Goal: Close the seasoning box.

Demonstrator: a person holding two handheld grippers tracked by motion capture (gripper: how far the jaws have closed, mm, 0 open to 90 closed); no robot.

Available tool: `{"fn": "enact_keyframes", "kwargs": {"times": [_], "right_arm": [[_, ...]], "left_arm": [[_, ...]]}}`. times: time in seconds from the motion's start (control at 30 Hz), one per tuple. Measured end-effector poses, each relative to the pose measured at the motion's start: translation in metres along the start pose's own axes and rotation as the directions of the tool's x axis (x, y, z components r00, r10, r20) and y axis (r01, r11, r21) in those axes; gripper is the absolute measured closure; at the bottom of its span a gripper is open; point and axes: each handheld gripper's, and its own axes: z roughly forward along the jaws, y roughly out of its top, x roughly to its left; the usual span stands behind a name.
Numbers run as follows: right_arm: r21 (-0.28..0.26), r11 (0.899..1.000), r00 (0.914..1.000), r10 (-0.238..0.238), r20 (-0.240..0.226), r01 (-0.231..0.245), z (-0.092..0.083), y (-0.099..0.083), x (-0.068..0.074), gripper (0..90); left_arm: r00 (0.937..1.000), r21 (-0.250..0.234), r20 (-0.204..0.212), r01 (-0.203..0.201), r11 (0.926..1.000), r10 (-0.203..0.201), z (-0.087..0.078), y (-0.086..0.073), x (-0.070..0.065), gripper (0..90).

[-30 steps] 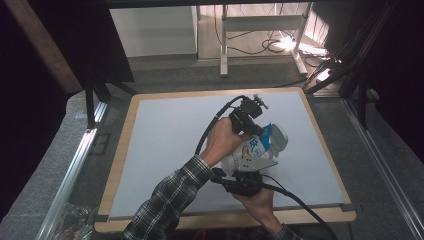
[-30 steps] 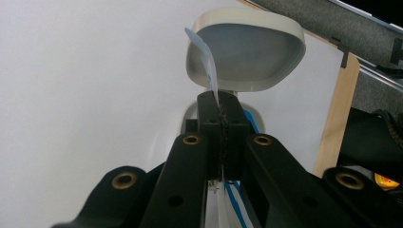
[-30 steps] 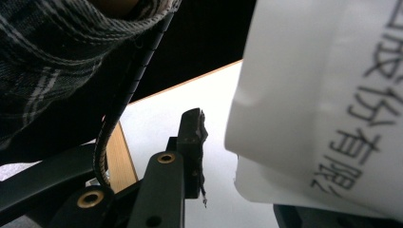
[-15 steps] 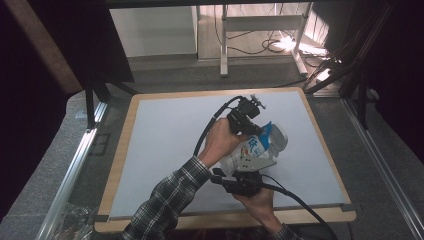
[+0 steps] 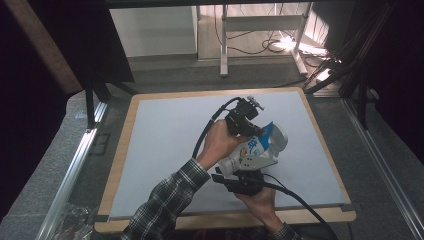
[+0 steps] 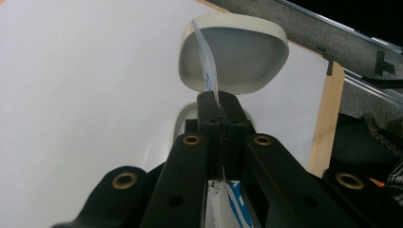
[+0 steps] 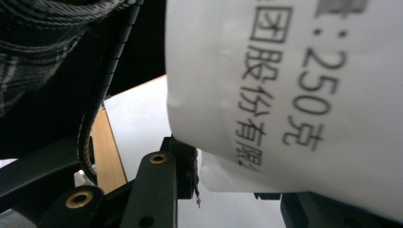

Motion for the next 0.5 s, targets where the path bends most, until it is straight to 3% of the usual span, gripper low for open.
{"fn": "enact_keyframes", "kwargs": {"times": [0.5], "right_arm": [[0.030,0.999,0.9985,-0.014,0.053,0.013,0.0025,-0.0061,-0.0045,64.4]], "left_arm": [[0.9997,-0.044,0.023,-0.006,0.9990,0.007,-0.0061,-0.0055,0.0007,89.6]]}}
